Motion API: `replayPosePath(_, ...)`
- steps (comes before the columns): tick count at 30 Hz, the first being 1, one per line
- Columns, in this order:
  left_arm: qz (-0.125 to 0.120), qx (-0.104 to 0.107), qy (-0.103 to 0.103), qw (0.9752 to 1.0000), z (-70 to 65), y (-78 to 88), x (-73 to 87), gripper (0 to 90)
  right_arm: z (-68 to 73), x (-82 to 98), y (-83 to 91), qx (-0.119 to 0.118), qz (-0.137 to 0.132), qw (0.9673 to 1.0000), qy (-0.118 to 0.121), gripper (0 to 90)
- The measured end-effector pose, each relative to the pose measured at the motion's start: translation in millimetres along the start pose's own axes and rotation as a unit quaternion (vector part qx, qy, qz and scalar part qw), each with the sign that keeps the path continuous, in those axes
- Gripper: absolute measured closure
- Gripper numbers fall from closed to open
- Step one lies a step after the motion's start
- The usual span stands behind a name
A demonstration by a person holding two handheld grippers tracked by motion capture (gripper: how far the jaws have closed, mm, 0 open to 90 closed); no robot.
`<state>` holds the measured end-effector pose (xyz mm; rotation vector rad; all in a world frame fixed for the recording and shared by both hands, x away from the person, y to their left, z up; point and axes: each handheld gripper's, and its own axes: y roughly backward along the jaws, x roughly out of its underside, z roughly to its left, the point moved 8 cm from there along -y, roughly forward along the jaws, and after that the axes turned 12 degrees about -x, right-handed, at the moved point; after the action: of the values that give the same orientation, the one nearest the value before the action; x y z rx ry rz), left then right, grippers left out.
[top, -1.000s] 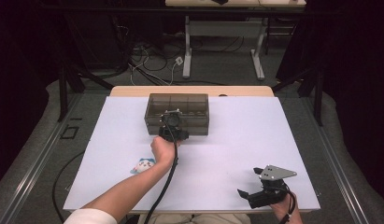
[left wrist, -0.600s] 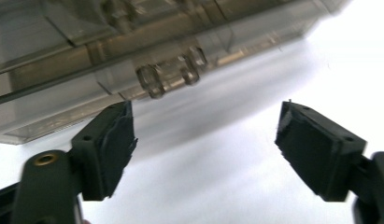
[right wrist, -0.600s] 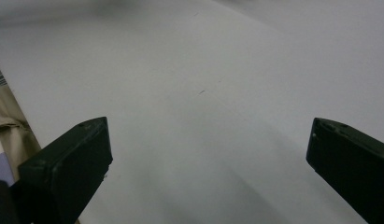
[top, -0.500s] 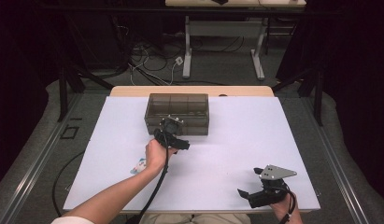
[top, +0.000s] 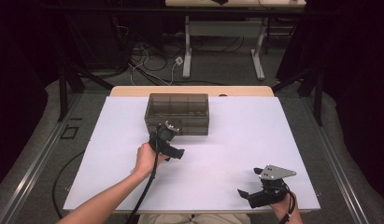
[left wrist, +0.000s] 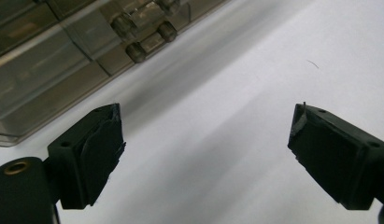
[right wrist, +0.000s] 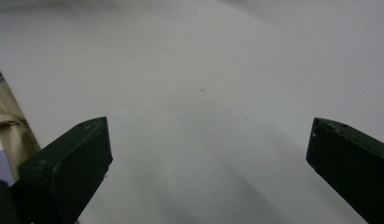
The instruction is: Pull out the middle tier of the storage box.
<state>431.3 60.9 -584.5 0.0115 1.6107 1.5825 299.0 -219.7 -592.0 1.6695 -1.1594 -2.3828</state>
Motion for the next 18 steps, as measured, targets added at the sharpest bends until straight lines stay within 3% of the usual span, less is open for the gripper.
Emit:
replayPosePath(7, 0.013, 0.049, -0.047, 0.9976, -0.6, 1.1, 9.8, 1.9, -0.2, 0.3, 0.5, 0.000, 0.001, 1.0000, 0.001, 0.0)
replayPosePath(9, 0.011, 0.042, -0.064, 0.9970, 0.3, 3.3, 12.0, 0.7, 0.0, 1.0, 0.7, -0.002, 0.007, 1.0000, -0.001, 0.0)
replayPosePath(10, 0.003, 0.036, -0.073, 0.9967, 0.8, 4.5, 12.3, 0.4, 0.0, 0.0, -0.5, 0.000, -0.002, 1.0000, 0.000, 0.0)
replayPosePath(13, -0.010, 0.028, -0.082, 0.9962, 0.0, 7.7, 14.3, 0.2, 0.7, 0.4, -0.5, 0.000, 0.000, 1.0000, 0.001, 0.0)
replayPosePath(15, -0.017, 0.035, -0.086, 0.9955, -0.7, 9.3, 15.0, 0.2, 0.7, 1.0, -0.3, -0.002, 0.007, 1.0000, 0.004, 0.0)
replayPosePath(18, -0.025, 0.031, -0.111, 0.9931, 1.8, 10.5, 14.6, 0.3, 1.1, 1.0, -0.3, 0.001, 0.005, 1.0000, 0.001, 0.0)
